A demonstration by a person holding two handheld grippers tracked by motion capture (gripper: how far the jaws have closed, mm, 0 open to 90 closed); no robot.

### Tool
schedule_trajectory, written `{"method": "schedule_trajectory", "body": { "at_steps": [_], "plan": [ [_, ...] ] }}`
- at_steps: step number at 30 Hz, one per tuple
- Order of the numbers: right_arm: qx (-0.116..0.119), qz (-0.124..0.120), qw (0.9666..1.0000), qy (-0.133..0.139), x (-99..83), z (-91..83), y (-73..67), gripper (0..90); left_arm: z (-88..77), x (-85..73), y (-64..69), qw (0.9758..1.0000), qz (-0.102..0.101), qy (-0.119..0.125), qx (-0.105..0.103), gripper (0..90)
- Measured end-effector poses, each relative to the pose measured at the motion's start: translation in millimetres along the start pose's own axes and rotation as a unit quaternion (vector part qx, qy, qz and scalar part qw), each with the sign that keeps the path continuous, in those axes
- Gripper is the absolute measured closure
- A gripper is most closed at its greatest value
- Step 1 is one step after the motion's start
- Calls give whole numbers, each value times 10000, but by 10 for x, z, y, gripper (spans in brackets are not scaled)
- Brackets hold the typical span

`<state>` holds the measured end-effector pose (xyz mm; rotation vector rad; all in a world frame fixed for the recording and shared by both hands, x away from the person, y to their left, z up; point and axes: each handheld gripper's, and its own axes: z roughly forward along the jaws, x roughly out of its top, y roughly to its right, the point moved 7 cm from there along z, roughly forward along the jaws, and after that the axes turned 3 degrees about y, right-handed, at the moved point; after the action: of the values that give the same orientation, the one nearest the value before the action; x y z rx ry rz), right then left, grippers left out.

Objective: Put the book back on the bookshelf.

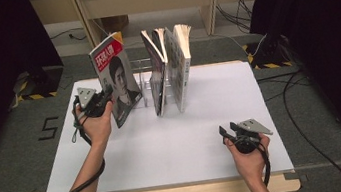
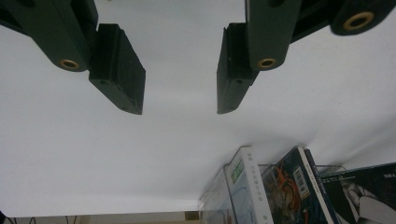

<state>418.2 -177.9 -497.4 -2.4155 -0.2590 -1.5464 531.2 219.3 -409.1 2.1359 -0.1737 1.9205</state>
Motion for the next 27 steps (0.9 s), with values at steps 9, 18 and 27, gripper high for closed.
{"method": "schedule_trajectory", "body": {
  "at_steps": [9, 18, 27],
  "plan": [
    [5, -6, 10000, -20, -3, 4, -22, 529, -158, -222, -19, 9998, -51, -165, -66, 829],
    [13, -32, 10000, -34, -5, 6, -30, 528, -137, -199, -57, 9997, -186, -171, -41, 801],
    [33, -8, 10000, -62, -13, 15, -30, 526, -88, -143, -149, 9976, -657, -228, -38, 801]
  ]
}}
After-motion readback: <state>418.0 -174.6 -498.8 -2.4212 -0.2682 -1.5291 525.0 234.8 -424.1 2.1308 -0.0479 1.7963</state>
